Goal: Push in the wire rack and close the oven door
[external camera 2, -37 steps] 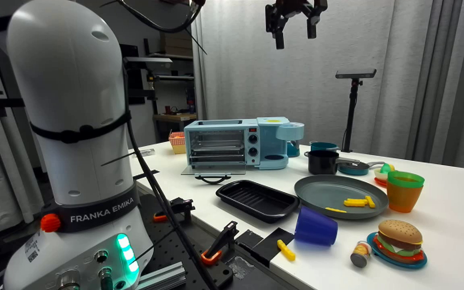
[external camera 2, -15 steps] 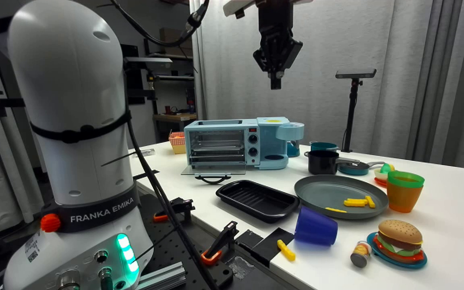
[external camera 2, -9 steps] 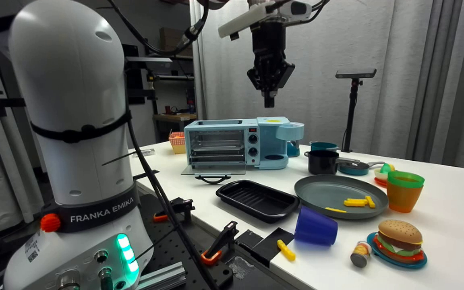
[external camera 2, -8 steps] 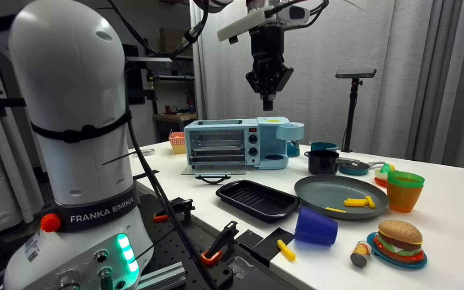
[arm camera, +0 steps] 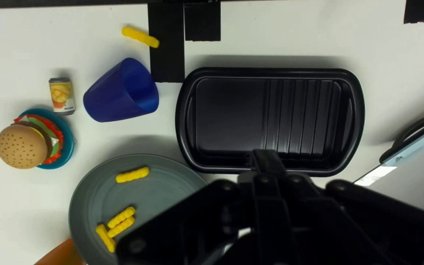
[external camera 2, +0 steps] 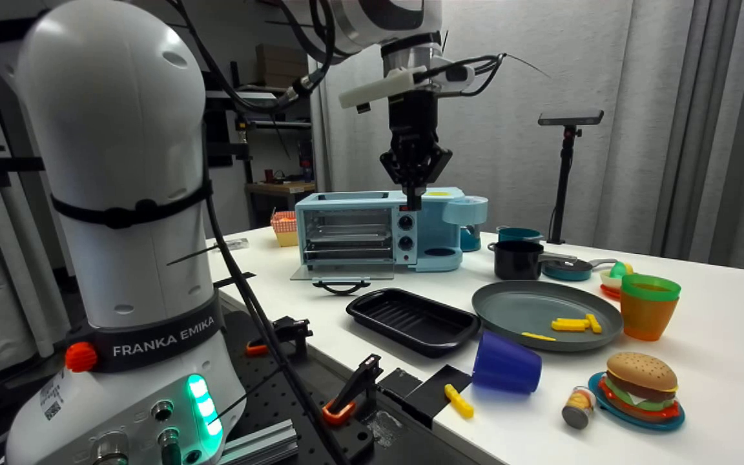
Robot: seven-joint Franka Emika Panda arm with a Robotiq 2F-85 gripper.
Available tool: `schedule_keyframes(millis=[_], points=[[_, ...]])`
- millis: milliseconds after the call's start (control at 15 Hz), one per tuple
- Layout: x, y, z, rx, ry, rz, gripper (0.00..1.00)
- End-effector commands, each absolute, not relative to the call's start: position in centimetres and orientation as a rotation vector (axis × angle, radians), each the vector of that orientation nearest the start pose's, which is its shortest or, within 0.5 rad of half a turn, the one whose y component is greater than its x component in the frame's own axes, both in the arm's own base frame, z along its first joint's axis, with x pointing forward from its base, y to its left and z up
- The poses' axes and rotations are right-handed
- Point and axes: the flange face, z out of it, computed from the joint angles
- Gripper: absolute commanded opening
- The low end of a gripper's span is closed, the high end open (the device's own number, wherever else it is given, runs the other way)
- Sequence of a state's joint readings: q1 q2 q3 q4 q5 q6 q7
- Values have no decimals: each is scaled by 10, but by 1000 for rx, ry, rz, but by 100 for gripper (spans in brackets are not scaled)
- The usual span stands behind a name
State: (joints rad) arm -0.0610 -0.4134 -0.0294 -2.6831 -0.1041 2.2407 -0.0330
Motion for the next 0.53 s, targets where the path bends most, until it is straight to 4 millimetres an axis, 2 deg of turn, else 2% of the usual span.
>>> schedule_keyframes(millis=[0, 467], points=[[391, -20, 344, -3213, -109, 38, 0], [399, 15, 310, -3216, -179, 98, 0]])
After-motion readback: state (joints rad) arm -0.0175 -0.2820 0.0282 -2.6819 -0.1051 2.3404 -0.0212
